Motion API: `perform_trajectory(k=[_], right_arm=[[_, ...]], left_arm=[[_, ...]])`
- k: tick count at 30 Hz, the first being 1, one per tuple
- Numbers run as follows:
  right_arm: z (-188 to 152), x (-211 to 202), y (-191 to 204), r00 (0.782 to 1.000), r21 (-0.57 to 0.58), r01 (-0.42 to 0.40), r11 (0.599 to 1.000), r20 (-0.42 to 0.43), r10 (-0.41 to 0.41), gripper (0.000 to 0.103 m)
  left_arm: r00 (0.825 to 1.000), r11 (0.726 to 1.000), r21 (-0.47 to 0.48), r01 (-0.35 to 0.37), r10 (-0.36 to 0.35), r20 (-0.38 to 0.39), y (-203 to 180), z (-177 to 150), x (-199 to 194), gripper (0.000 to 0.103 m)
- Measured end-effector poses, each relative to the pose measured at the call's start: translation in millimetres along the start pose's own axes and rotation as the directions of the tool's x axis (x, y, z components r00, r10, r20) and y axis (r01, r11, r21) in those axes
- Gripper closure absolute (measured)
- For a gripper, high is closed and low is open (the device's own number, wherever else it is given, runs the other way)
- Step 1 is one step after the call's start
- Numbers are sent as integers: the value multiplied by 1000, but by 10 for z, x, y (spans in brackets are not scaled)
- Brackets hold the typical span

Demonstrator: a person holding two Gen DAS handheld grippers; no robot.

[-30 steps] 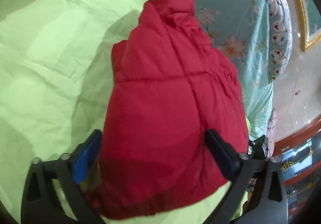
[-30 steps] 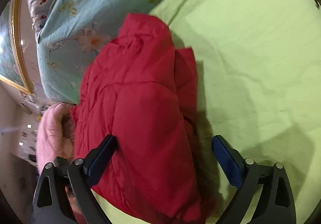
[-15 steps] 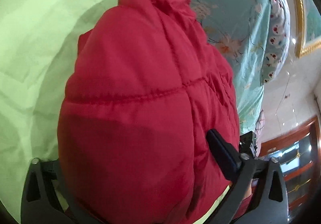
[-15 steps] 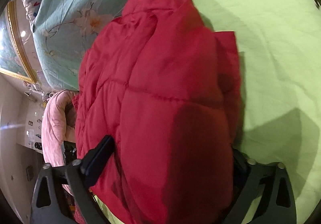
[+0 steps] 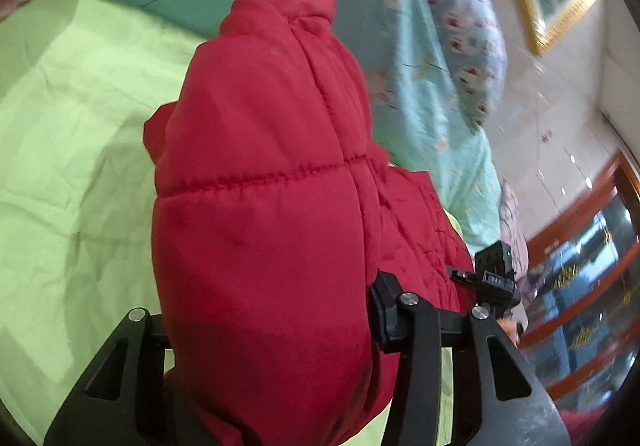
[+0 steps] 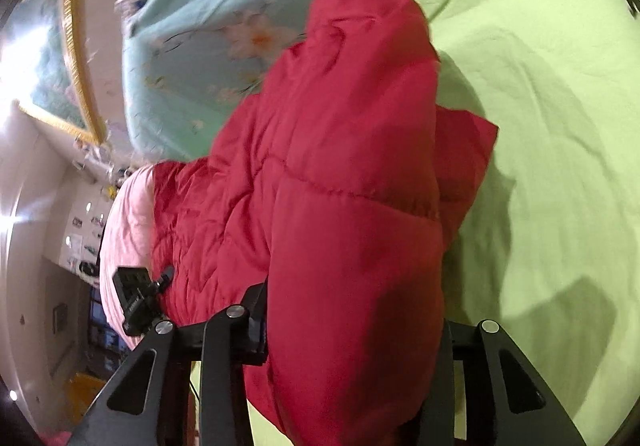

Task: Fold large clothes

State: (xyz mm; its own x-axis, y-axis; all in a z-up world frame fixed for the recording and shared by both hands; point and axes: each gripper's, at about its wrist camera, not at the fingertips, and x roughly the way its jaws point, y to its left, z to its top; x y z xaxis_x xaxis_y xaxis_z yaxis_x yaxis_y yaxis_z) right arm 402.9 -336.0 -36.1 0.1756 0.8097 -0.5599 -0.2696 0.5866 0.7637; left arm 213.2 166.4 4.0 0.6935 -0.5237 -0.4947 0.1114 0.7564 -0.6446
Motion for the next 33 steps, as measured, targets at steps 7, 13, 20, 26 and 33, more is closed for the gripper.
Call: perform_trajectory(k=[7, 13, 20, 26, 33], right_arm=[[-648, -426, 297, 1000, -50, -5, 999, 18, 5, 64], [-1192, -617, 278, 999, -8, -15, 1000, 34, 15, 63], [-1402, -554, 93, 998, 74, -10, 997, 70, 5, 57], [-1446, -508, -83, 996, 112, 11, 994, 85, -21, 47], [-1497, -523, -165, 995, 124, 23, 992, 88, -35, 44]], left_arm=[[998, 999, -23, 44, -45, -32, -124, -537, -381, 58], [997, 997, -58, 59, -62, -55, -105, -978, -578, 58], [995, 994, -108, -27, 16, -98, 102, -1132, -444, 49], [990, 992, -62, -112, 106, -96, 97, -1153, -361, 29], [988, 991, -56, -125, 119, -96, 126, -1173, -339, 25]])
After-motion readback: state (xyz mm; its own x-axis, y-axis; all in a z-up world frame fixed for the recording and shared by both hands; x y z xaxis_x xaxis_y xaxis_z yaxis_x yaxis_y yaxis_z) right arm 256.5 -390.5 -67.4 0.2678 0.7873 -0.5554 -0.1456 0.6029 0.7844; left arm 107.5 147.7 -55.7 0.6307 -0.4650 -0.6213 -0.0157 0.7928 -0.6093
